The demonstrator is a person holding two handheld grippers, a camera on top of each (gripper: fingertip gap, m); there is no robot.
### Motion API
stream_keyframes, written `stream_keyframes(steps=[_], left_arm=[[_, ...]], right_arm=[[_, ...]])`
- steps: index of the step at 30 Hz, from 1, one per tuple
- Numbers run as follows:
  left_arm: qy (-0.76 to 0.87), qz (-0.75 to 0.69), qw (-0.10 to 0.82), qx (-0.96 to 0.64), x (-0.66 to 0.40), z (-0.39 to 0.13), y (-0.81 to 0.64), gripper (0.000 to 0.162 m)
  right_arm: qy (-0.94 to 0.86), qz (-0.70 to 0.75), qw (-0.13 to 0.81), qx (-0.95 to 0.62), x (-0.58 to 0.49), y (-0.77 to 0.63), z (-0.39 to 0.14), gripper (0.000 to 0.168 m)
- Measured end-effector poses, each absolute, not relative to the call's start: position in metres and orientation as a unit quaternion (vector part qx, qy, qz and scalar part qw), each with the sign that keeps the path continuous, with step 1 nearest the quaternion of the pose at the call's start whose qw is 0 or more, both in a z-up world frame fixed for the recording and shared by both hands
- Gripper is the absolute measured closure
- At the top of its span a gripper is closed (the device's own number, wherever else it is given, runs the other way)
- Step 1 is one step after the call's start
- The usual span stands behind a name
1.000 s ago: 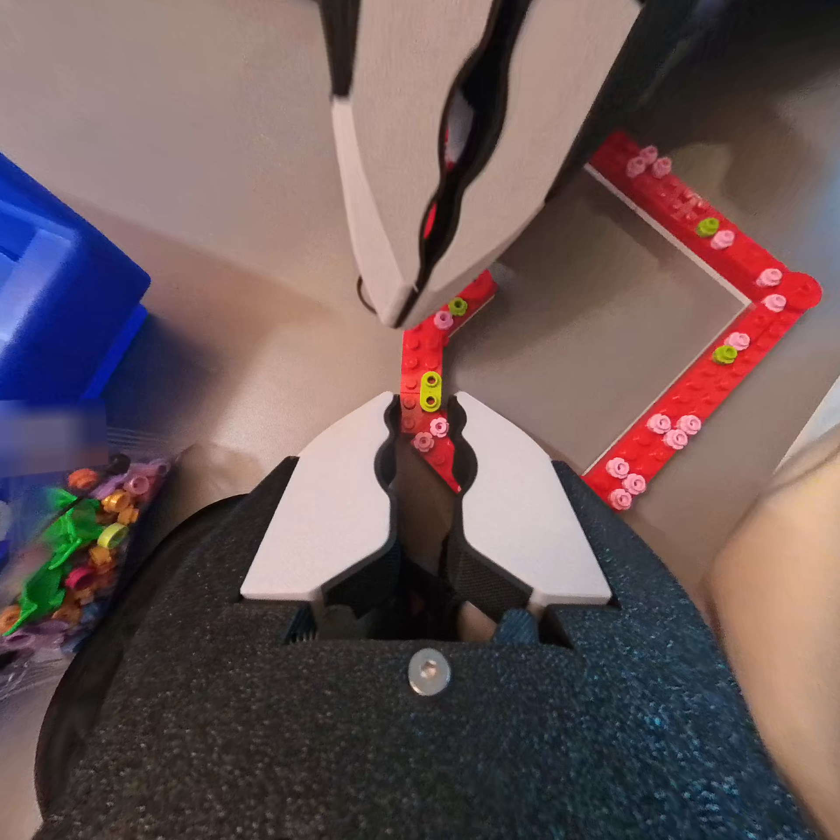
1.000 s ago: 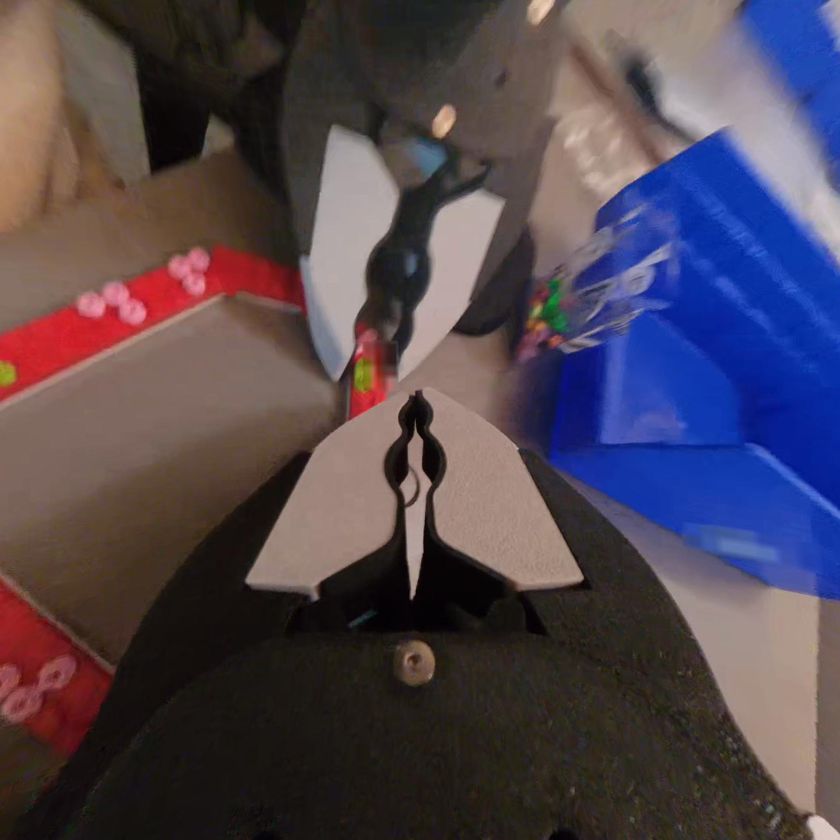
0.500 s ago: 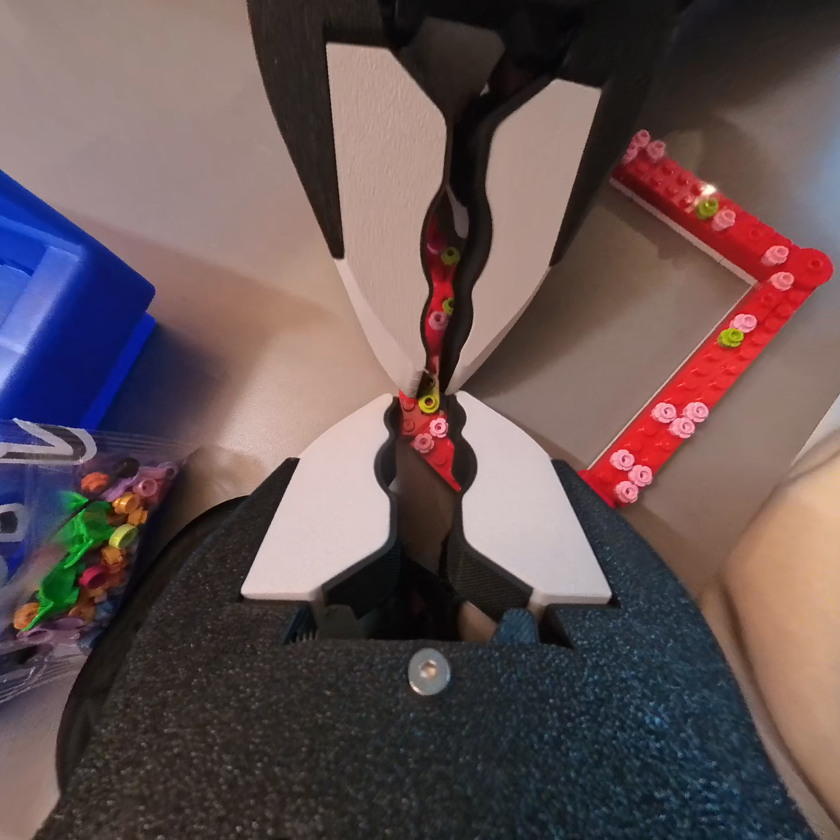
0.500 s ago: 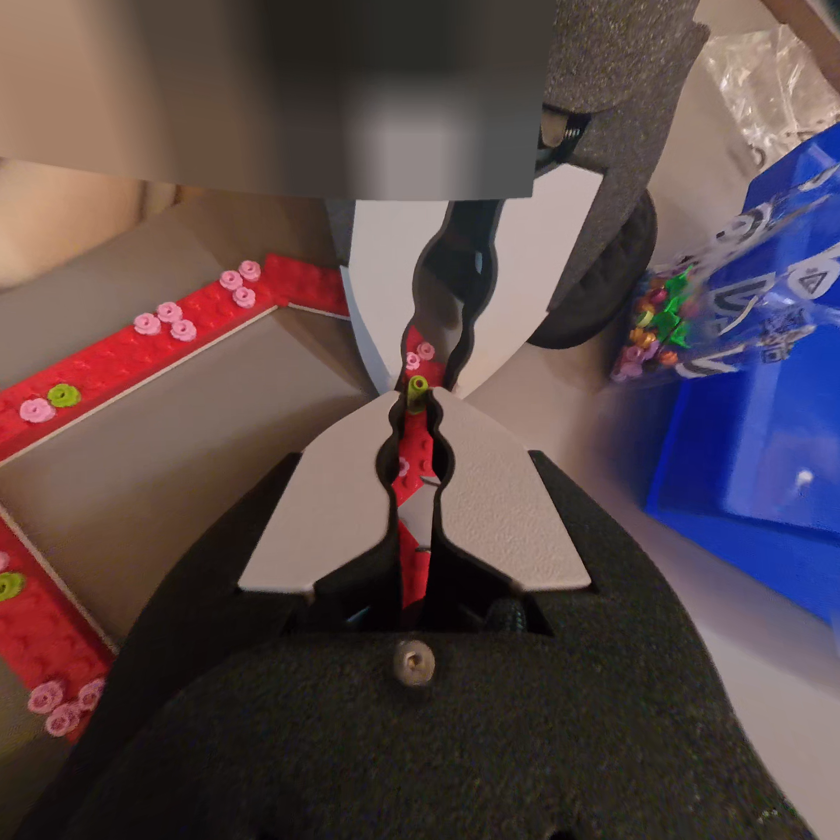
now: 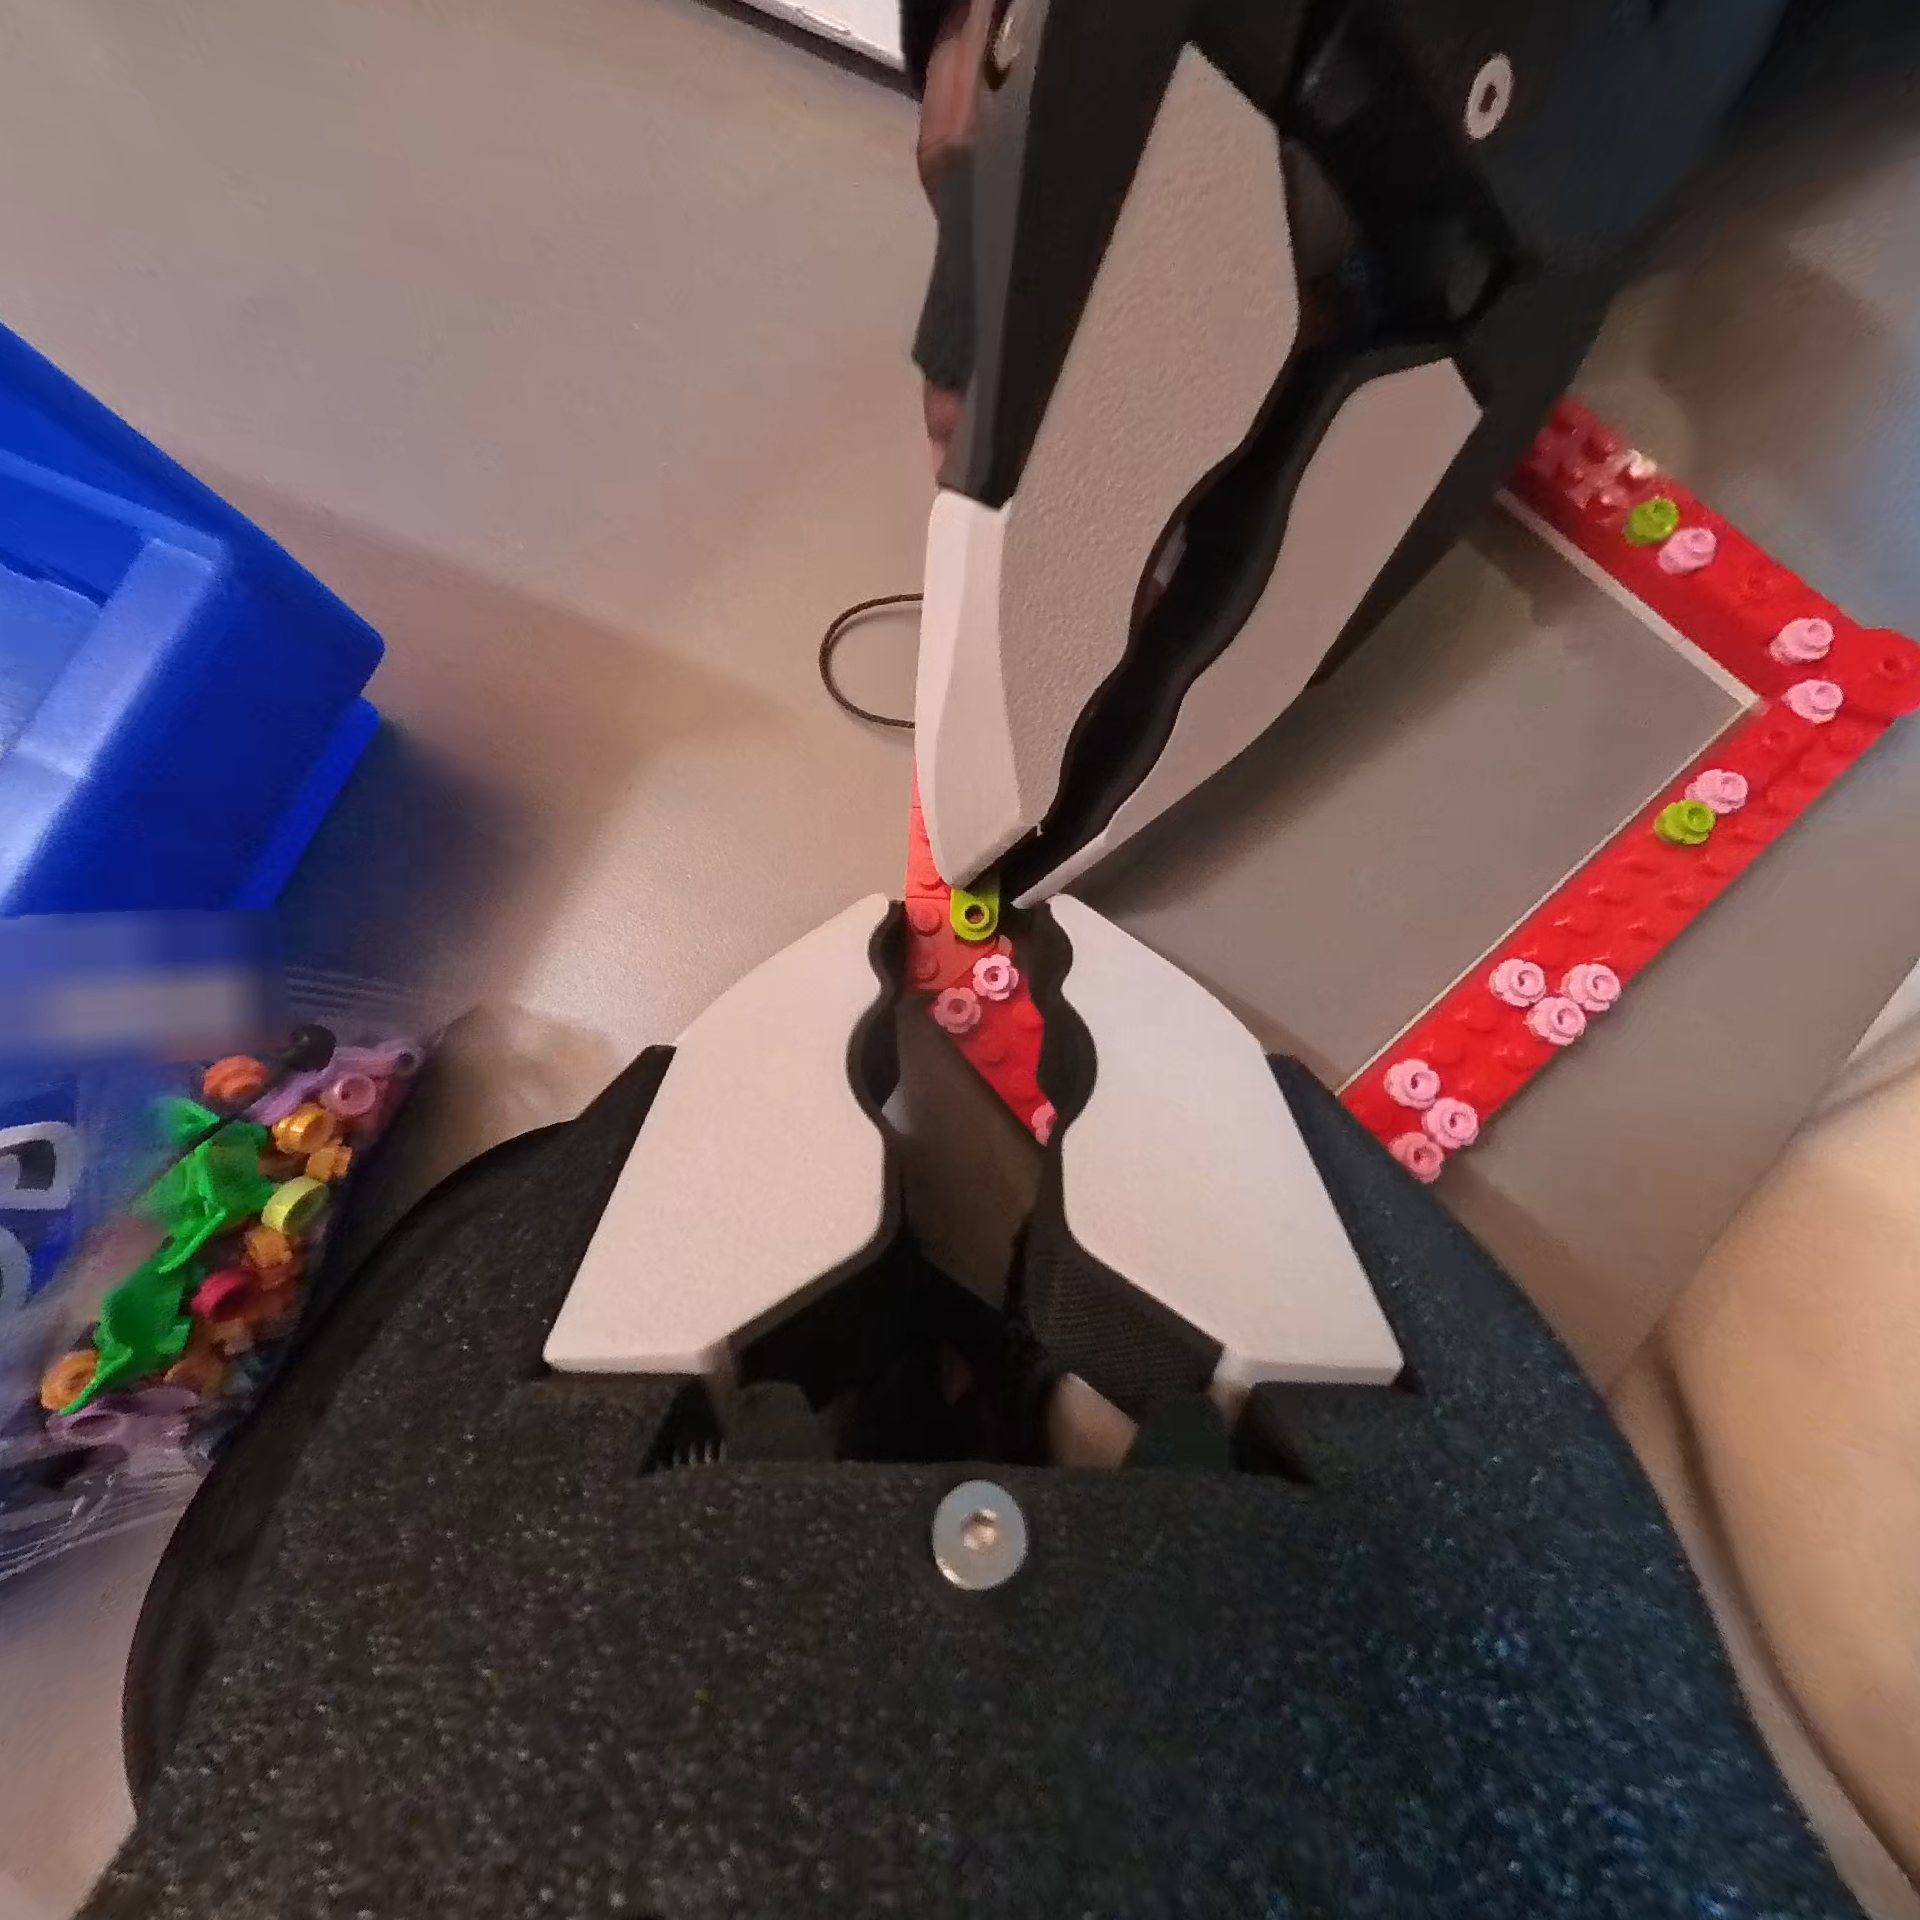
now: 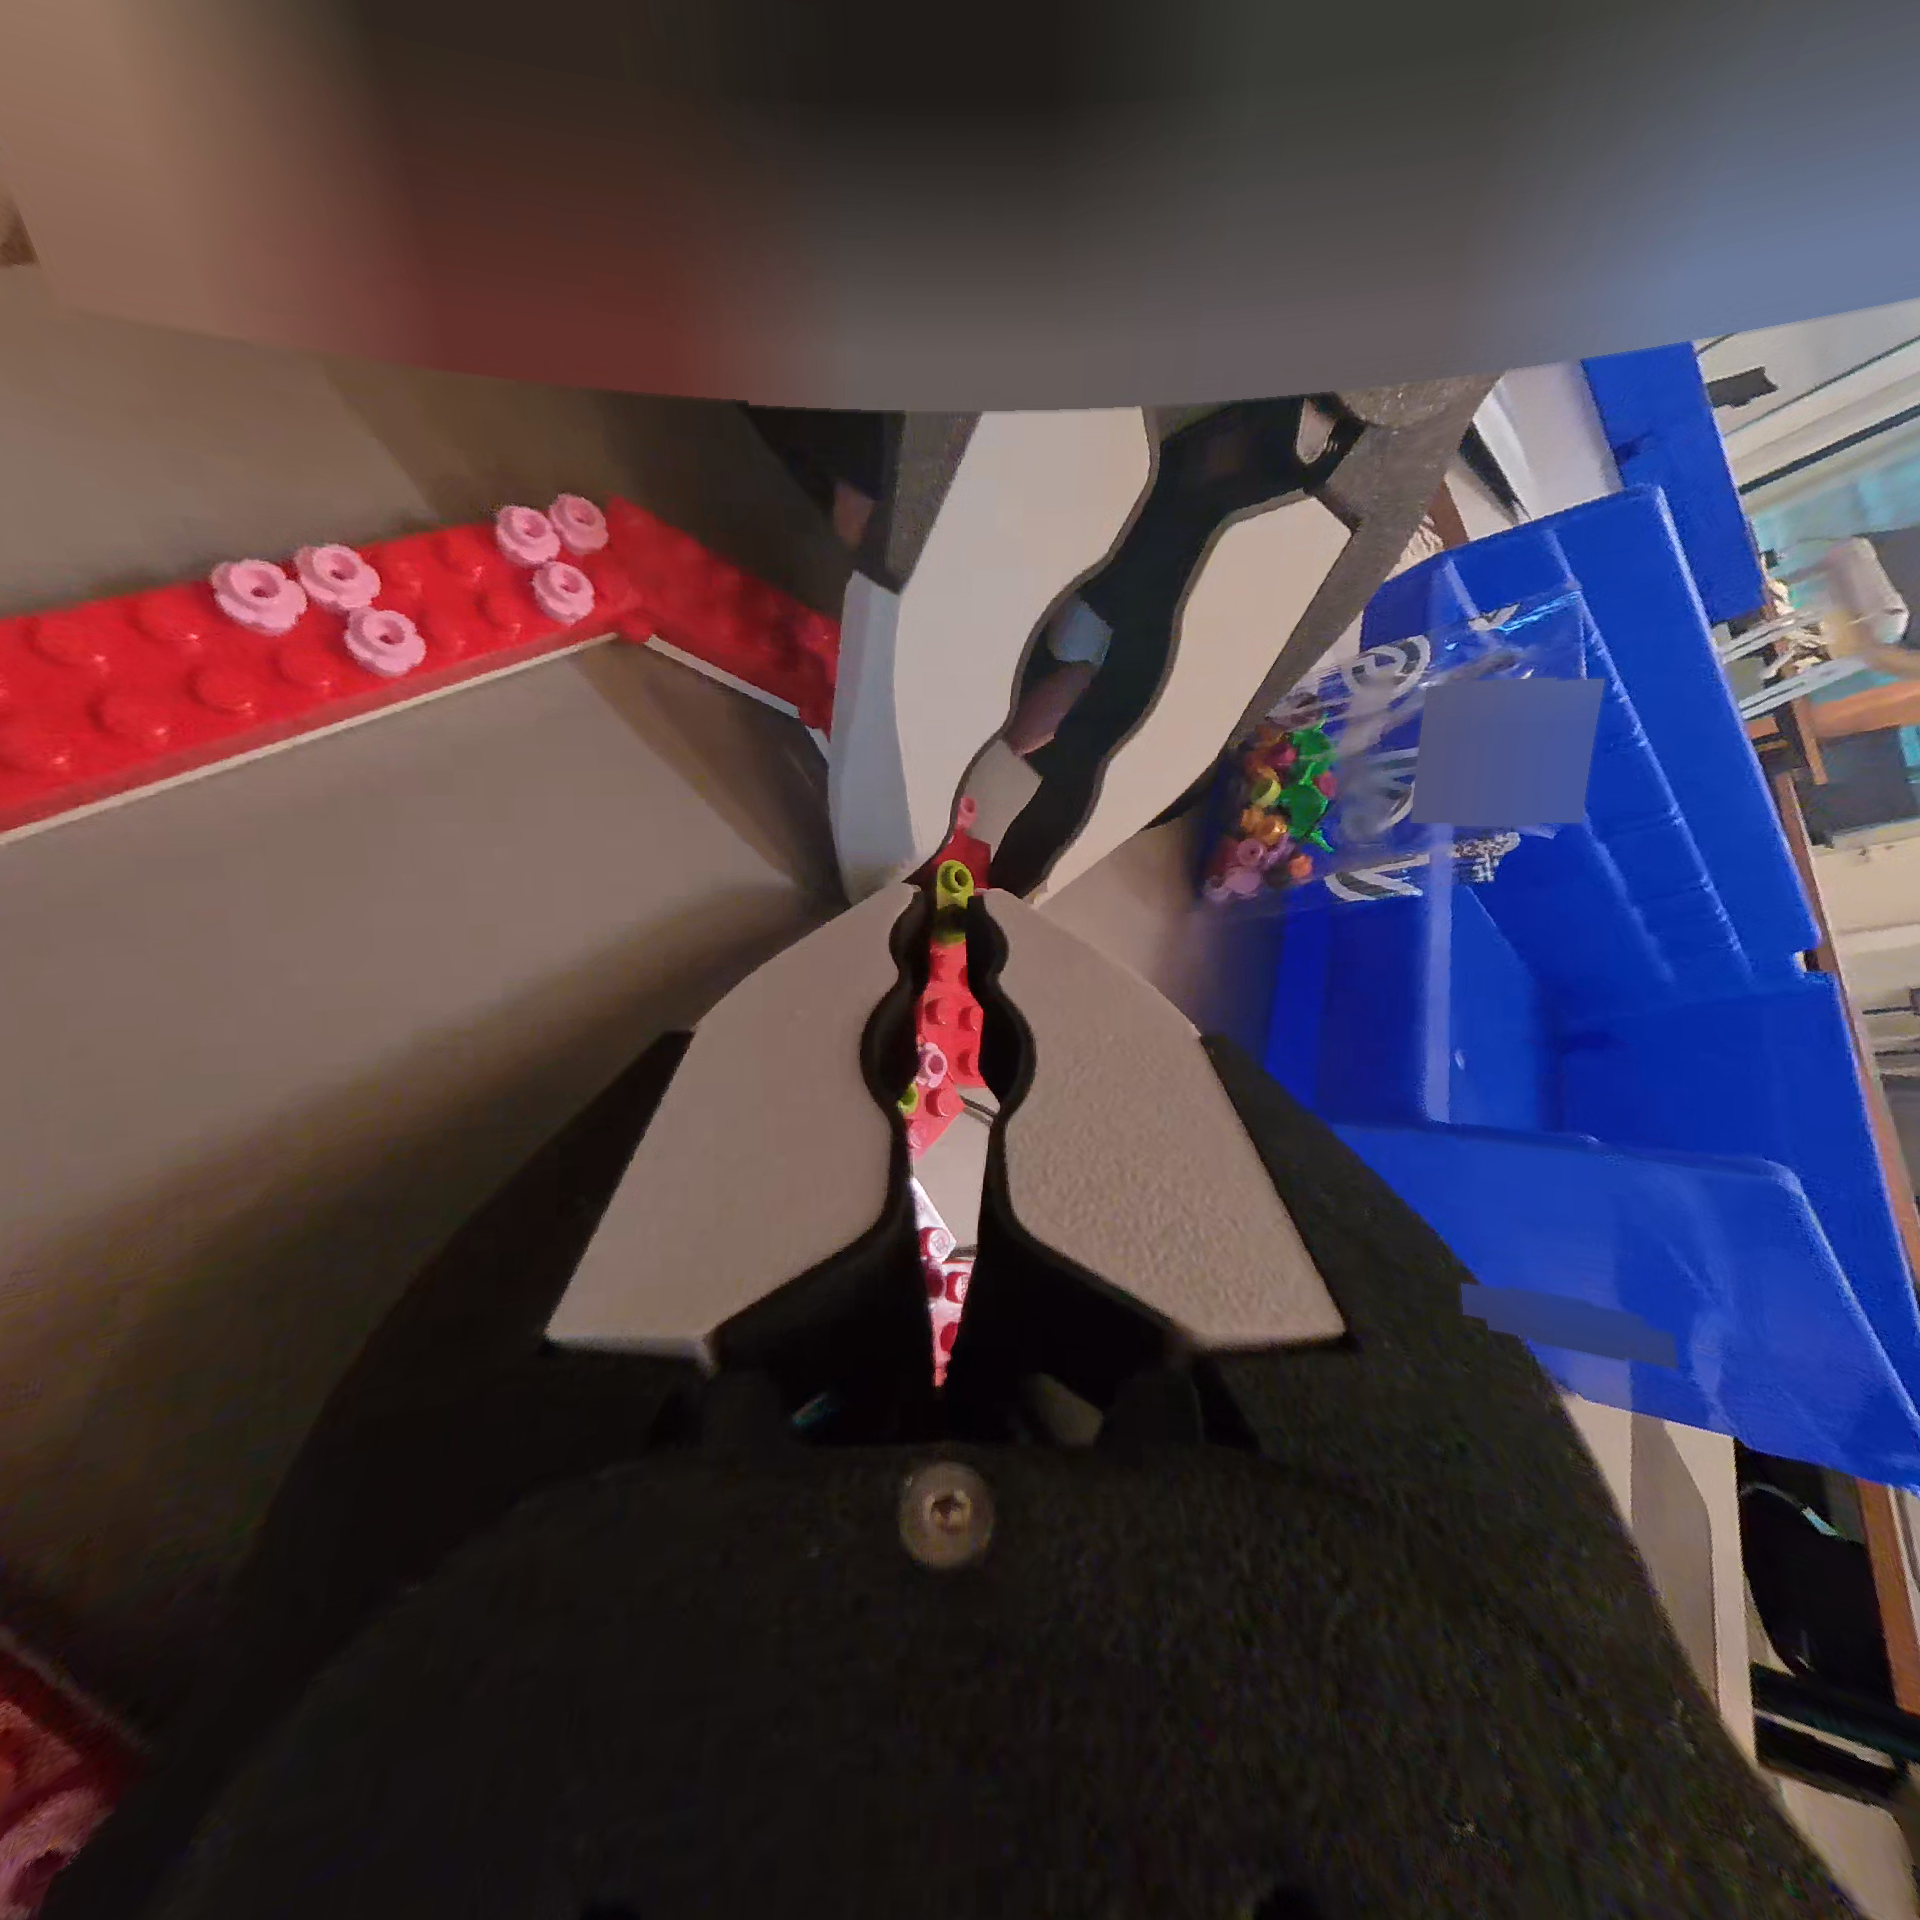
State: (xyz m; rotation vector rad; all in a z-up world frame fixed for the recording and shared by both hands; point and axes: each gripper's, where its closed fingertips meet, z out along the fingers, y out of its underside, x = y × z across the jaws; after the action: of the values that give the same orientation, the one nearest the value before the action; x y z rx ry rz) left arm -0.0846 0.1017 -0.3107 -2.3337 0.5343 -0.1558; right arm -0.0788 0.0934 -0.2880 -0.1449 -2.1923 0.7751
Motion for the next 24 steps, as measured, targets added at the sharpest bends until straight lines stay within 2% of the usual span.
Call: stream_keyframes(steps=[3, 7, 10, 12, 14, 16, 18, 21, 24], left_arm=[[0.226, -0.061, 0.36, -0.903, -0.08, -0.311, 0.101, 0.142], [0.215, -0.071, 0.361, -0.904, -0.081, -0.311, 0.101, 0.144], [0.208, -0.073, 0.359, -0.907, -0.082, -0.311, 0.101, 0.144], [0.206, -0.072, 0.356, -0.908, -0.083, -0.31, 0.101, 0.143], [0.197, -0.066, 0.357, -0.911, -0.086, -0.309, 0.102, 0.14], [0.18, -0.058, 0.381, -0.905, -0.091, -0.301, 0.105, 0.131], [0.168, -0.056, 0.416, -0.892, -0.093, -0.289, 0.105, 0.128], [0.126, -0.047, 0.477, -0.868, -0.105, -0.265, 0.104, 0.122], [0.087, -0.046, 0.522, -0.847, -0.119, -0.249, 0.091, 0.123]], right_arm=[[-0.8, 0.361, 0.46, -0.133, -0.095, 0.112, -0.252, 0.163], [-0.851, 0.36, 0.378, -0.057, -0.08, 0.1, -0.283, 0.167], [-0.844, 0.399, 0.354, -0.062, -0.08, 0.101, -0.262, 0.168], [-0.846, 0.393, 0.345, -0.102, -0.086, 0.12, -0.249, 0.16], [-0.87, 0.367, 0.275, -0.182, -0.084, 0.15, -0.25, 0.151], [-0.893, 0.319, 0.158, -0.276, -0.068, 0.182, -0.265, 0.143], [-0.891, 0.268, 0.122, -0.344, -0.06, 0.215, -0.281, 0.143], [-0.858, 0.293, 0.142, -0.396, -0.07, 0.225, -0.291, 0.147], [-0.852, 0.297, 0.155, -0.402, -0.076, 0.218, -0.296, 0.148]])
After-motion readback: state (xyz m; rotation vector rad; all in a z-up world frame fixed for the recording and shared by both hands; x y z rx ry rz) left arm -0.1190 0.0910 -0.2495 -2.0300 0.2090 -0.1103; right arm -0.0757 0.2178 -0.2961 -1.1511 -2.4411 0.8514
